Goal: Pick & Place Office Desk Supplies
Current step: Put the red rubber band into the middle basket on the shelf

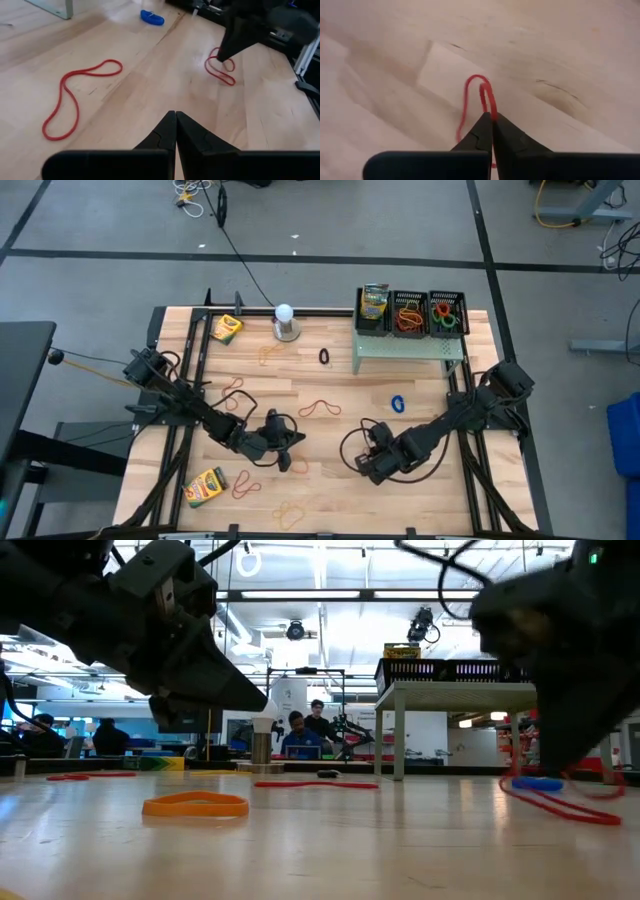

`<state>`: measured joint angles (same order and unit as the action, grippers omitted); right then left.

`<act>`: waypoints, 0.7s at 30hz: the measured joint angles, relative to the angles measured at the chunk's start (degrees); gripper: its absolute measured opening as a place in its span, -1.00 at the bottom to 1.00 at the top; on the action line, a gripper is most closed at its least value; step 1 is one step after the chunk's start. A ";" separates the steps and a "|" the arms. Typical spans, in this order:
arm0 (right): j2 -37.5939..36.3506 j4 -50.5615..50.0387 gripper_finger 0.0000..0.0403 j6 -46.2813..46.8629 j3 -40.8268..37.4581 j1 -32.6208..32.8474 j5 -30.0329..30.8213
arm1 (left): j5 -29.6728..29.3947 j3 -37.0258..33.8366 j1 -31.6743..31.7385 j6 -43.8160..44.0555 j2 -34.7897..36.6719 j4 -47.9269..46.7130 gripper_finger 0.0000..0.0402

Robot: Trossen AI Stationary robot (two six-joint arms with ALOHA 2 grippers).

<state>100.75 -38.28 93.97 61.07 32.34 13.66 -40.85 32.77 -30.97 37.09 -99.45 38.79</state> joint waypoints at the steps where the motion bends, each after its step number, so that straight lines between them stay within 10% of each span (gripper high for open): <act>1: 0.00 -0.99 -0.98 -0.46 1.03 0.00 0.35 | -0.07 0.00 0.14 -0.27 0.05 0.02 -0.95; 21: -14.68 -42.97 -1.00 -7.97 26.50 -6.97 16.67 | 0.74 -0.04 8.46 -7.66 0.14 8.22 -0.96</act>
<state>86.07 -81.25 86.00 87.57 25.37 30.32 -40.11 32.73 -22.51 29.43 -99.31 47.00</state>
